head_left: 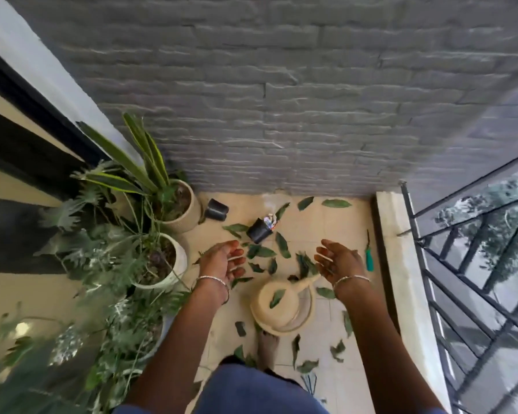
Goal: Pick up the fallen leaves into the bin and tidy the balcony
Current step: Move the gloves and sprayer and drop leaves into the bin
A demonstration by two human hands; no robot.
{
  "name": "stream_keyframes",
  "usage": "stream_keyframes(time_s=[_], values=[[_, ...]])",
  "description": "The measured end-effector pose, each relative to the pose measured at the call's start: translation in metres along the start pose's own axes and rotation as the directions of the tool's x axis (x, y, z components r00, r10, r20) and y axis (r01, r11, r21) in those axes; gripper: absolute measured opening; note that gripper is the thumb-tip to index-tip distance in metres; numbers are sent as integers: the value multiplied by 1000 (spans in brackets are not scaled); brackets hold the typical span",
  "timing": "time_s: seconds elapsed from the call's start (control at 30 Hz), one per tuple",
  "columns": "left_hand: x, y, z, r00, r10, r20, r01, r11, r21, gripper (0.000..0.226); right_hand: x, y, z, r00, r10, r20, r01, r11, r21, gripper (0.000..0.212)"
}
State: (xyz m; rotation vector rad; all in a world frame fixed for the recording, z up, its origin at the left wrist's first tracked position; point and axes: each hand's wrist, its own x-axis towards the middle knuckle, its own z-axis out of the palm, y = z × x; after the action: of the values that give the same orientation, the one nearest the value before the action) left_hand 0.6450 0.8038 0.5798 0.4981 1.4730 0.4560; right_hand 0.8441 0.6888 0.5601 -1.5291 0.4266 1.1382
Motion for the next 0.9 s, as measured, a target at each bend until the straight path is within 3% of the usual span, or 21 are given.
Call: stream_keyframes(time_s=[0.47, 0.67, 0.9], values=[[188, -2, 67, 980, -200, 20, 191, 956, 223, 19, 181, 30, 22, 976, 62, -208, -56, 998, 35, 20], [328, -10, 104, 992, -129, -15, 127, 933, 337, 12, 309, 68, 59, 955, 143, -260, -151, 988, -11, 12], [482, -36, 121, 993, -118, 1, 106, 894, 436, 17, 502, 125, 100, 970, 126, -208, -182, 942, -280, 8]])
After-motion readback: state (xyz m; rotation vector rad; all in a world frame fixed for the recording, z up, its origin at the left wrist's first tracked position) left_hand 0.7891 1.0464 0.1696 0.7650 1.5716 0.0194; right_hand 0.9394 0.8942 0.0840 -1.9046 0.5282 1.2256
